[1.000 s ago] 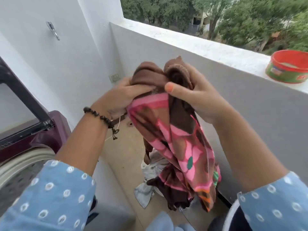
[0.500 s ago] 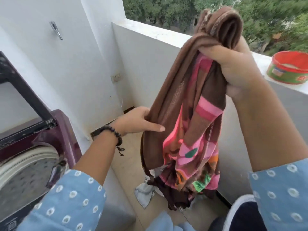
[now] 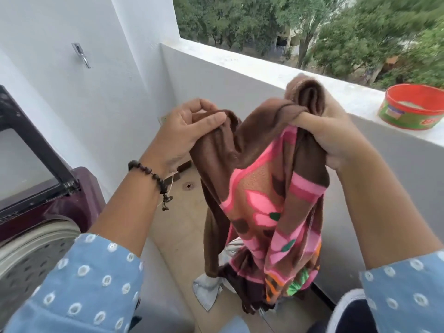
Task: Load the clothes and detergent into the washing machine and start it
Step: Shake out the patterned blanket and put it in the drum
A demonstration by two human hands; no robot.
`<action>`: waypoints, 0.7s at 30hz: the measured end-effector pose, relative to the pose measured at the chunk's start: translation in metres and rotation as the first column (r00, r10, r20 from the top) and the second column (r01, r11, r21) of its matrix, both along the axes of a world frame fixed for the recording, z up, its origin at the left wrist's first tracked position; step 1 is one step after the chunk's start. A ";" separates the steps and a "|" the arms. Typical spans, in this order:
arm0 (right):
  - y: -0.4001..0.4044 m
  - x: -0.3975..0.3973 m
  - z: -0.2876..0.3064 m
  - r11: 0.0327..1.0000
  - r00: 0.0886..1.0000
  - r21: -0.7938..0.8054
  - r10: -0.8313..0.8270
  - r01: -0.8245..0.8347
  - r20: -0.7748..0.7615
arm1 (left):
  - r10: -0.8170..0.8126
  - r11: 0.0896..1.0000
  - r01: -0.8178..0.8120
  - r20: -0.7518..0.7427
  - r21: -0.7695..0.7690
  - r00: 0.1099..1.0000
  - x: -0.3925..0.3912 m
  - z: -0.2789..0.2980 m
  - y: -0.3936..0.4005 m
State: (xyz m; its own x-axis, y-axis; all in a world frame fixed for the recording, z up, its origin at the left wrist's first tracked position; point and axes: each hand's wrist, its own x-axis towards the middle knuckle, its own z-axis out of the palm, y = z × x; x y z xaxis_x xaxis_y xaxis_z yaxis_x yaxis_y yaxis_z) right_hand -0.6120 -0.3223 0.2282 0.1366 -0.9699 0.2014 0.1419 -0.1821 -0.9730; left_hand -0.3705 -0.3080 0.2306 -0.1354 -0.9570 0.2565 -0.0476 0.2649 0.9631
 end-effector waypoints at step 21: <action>0.011 0.001 0.042 0.997 0.974 -0.082 0.005 0.014 0.226 | 0.176 0.926 -0.260 0.296 0.273 0.939 0.002 -0.129 0.001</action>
State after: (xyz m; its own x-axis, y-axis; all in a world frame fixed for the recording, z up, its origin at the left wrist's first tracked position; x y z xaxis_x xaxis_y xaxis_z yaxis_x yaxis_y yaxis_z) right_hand -0.6110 -0.3116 0.2699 0.0742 -0.9493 0.3056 0.3551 -0.2612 -0.8976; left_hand -0.3689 -0.3074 0.1011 0.0639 -0.9957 -0.0666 -0.3312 -0.0841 0.9398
